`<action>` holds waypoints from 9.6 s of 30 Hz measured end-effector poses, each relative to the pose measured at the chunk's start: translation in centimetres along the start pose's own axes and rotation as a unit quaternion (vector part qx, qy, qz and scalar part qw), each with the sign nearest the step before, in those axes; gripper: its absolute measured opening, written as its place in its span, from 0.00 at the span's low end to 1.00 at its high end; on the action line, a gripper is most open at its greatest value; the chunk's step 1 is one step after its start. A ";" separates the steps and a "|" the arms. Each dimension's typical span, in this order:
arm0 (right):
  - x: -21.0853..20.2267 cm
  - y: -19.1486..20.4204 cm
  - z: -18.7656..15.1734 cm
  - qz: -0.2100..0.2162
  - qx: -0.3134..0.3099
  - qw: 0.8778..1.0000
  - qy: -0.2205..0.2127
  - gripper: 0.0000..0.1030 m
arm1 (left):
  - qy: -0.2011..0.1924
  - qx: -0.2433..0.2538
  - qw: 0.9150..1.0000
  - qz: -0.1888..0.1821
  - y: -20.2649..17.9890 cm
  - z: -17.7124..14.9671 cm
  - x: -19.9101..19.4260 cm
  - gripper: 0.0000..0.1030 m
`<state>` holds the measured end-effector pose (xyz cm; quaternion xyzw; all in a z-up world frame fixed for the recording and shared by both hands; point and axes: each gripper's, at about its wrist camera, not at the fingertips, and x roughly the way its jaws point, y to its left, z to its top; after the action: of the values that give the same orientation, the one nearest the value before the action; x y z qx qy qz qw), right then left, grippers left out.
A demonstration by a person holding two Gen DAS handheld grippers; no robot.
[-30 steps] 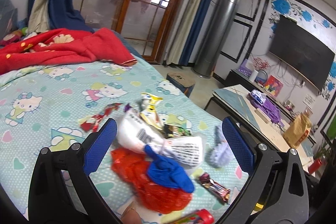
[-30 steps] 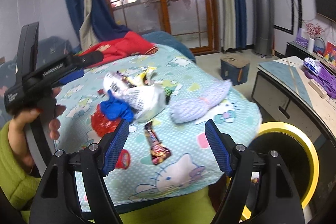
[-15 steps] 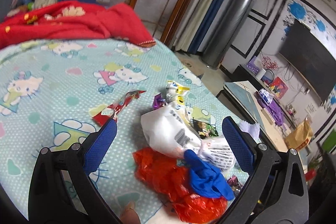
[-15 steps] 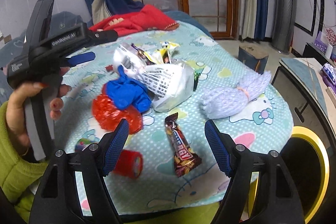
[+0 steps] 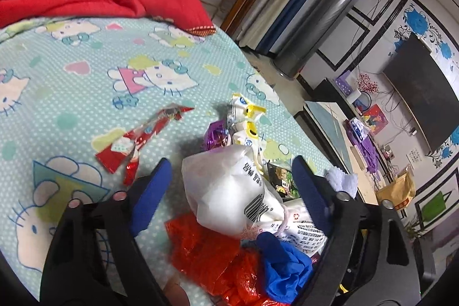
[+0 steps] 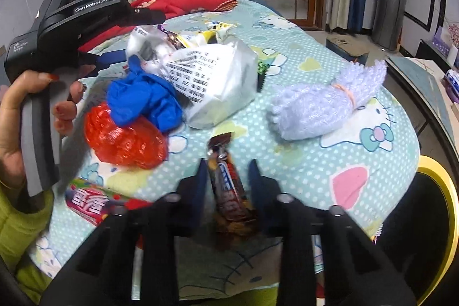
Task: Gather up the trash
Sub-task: 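Grasp the chocolate bar with the right tool while the left tool grasps the white plastic bag, then carry the plastic bag and chocolate bar in both tools over the bin, then open both tools to drop the plastic bag and chocolate bar into the bin, then move both open tools back over the remaining trash on the bedspread, then grasp the lavender foam net with the right tool while the left tool grasps a purple wrapper, then carry the foam net and purple wrapper in both tools over the yellow-rimmed bin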
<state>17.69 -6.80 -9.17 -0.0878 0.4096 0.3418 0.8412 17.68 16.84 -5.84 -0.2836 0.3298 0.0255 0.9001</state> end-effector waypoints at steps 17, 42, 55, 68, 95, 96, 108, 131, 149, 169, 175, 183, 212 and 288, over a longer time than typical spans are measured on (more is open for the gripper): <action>-0.5 0.2 -0.6 -0.012 0.002 1.000 -0.010 0.17 | -0.058 0.011 0.998 -0.030 -0.6 -0.6 -3.5 0.26; -8.6 0.2 2.0 0.011 0.012 0.994 -0.110 0.14 | -0.185 0.083 0.979 -0.020 -4.0 0.4 -12.6 0.25; -12.2 -3.8 2.0 -0.031 0.049 0.986 -0.153 0.14 | -0.172 0.154 0.971 -0.055 -8.8 -2.0 -12.1 0.25; -15.2 -9.4 0.1 -0.078 0.104 0.975 -0.179 0.14 | -0.132 0.202 0.967 -0.084 -13.0 -5.0 -10.1 0.25; -17.9 -17.3 -4.8 -0.134 0.207 0.949 -0.197 0.14 | -0.062 0.326 0.934 -0.130 -22.8 -11.9 -5.1 0.25; -17.9 -17.6 -5.1 -0.134 0.211 0.948 -0.197 0.14 | -0.060 0.329 0.933 -0.131 -23.0 -12.1 -4.8 0.25; -16.9 -21.0 -7.6 -0.137 0.250 0.941 -0.184 0.14 | -0.012 0.366 0.920 -0.140 -25.6 -15.8 -0.8 0.26; -13.5 -24.9 -10.4 -0.128 0.304 0.934 -0.138 0.18 | 0.066 0.387 0.909 -0.138 -27.1 -19.4 6.2 0.27; -14.0 -25.1 -10.3 -0.140 0.312 0.928 -0.145 0.45 | 0.062 0.356 0.923 -0.129 -26.4 -18.3 5.3 0.81; -15.1 -19.5 -6.8 -0.128 0.238 0.949 -0.164 0.53 | -0.013 0.266 0.961 -0.071 -21.6 -12.4 0.4 0.89; -15.3 -17.6 -5.9 -0.121 0.221 0.953 -0.166 0.54 | -0.041 0.244 0.968 -0.049 -19.8 -10.6 -1.1 0.89; -15.0 -14.9 -4.8 -0.106 0.199 0.960 -0.166 0.55 | -0.076 0.228 0.970 -0.026 -17.7 -8.7 -3.2 0.89; -10.3 -4.2 1.1 -0.040 0.095 0.984 -0.147 0.62 | -0.145 0.145 0.978 0.042 -8.7 -3.5 -7.3 0.89; -2.1 -3.6 2.6 -0.018 0.110 0.992 -0.054 0.14 | -0.077 0.047 0.996 -0.025 -1.6 0.5 -7.0 0.12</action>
<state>20.78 -9.39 -6.39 0.0168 0.3969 0.2838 0.8727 12.92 16.78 -0.51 -0.2462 0.2533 0.0096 0.9355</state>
